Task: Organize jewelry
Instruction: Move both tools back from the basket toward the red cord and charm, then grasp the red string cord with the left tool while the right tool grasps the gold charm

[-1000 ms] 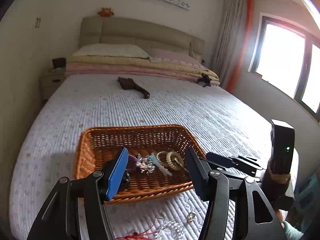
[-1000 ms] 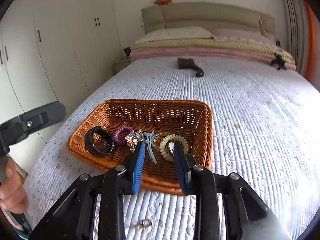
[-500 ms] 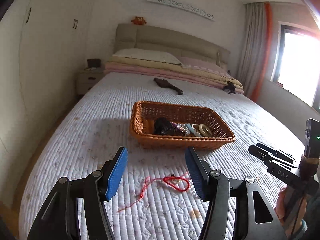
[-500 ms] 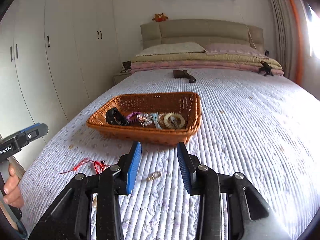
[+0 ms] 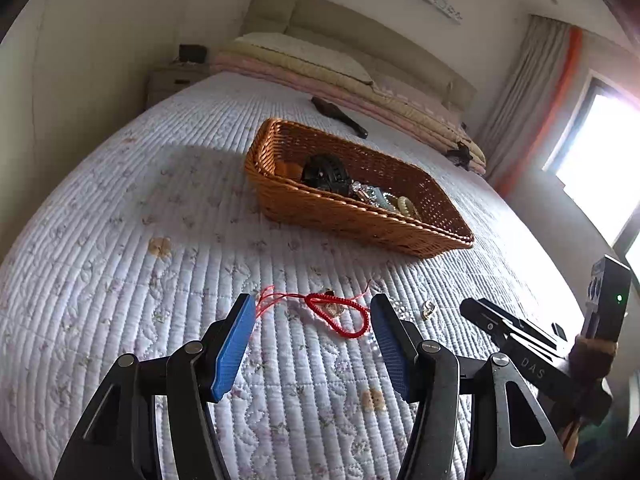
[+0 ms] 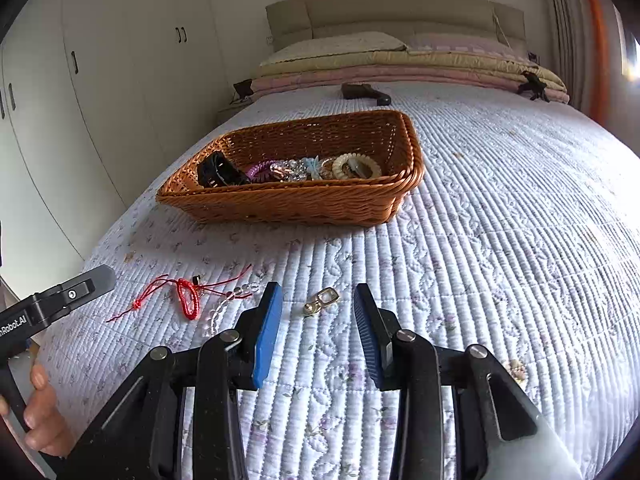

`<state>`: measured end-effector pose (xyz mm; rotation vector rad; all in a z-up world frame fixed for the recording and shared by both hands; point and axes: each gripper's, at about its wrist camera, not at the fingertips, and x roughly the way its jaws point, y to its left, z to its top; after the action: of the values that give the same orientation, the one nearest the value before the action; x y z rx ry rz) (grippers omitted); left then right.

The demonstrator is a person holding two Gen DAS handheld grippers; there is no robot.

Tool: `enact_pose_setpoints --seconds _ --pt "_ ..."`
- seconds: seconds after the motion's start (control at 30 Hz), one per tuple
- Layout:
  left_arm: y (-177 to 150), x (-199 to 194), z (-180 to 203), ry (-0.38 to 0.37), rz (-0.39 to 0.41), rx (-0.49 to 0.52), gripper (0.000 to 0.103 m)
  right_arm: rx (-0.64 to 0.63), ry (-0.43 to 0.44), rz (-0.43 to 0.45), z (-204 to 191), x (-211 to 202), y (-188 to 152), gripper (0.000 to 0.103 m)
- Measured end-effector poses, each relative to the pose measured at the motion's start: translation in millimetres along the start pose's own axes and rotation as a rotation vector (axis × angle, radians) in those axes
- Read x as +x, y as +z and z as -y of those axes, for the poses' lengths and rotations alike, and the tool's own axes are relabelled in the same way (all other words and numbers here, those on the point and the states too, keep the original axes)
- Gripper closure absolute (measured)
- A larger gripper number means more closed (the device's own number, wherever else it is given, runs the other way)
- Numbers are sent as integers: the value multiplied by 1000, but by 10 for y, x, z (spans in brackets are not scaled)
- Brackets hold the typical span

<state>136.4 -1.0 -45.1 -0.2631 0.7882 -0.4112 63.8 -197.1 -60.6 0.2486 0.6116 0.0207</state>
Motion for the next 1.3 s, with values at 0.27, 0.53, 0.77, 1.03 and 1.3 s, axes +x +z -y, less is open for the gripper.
enact_pose_setpoints --seconds 0.27,0.53,0.77,1.03,1.3 --pt "82 482 278 86 -68 -83 42 26 -28 -33 28 137 -46 63" --pt "-33 741 358 166 -139 -9 42 13 -3 -27 43 135 -83 63" --pt "-96 423 99 197 -149 29 42 -13 19 -51 5 161 -115 63" --pt "-76 266 -156 114 -122 23 42 -15 5 -55 -20 184 -112 63" --pt "-183 479 76 85 -177 169 42 9 -4 -122 -32 288 -116 63"
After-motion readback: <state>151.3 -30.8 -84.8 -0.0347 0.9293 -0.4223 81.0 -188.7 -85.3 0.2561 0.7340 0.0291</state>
